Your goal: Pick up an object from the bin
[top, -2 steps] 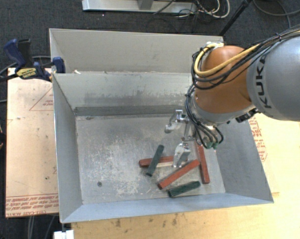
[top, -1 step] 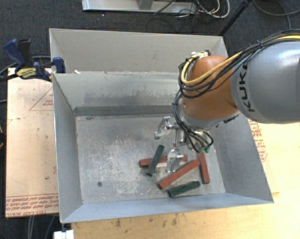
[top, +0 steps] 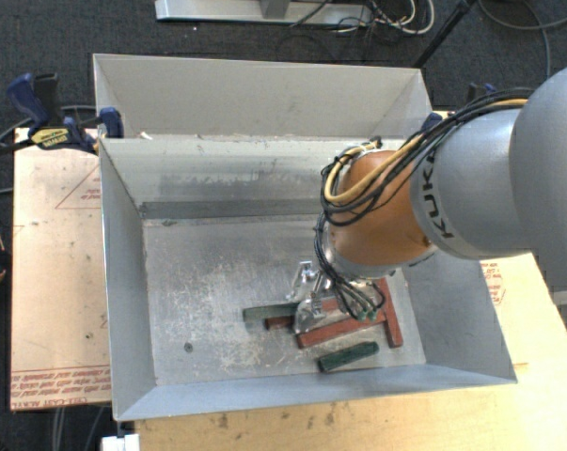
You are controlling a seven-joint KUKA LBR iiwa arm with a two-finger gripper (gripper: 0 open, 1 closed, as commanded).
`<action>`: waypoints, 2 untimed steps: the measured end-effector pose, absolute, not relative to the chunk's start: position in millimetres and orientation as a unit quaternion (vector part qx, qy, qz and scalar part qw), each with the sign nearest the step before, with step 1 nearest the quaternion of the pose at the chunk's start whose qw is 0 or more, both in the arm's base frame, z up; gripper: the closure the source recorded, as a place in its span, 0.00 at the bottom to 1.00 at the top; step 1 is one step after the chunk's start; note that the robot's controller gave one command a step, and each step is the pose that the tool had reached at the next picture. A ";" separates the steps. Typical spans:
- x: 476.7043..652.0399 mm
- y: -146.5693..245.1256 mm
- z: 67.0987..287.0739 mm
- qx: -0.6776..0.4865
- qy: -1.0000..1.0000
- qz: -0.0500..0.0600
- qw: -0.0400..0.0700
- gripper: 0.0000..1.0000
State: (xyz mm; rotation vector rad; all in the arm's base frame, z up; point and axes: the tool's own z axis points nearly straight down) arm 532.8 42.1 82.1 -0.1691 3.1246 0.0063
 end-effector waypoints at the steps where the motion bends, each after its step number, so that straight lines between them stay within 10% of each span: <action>1: 532.8 42.1 82.1 -0.054 0.999 0.002 0.006 1.00; 2: 537.9 36.1 206.7 -0.061 0.998 0.000 0.001 1.00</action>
Offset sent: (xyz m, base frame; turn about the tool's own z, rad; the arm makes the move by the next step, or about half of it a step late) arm 0.0044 -0.0065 0.1250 -0.0144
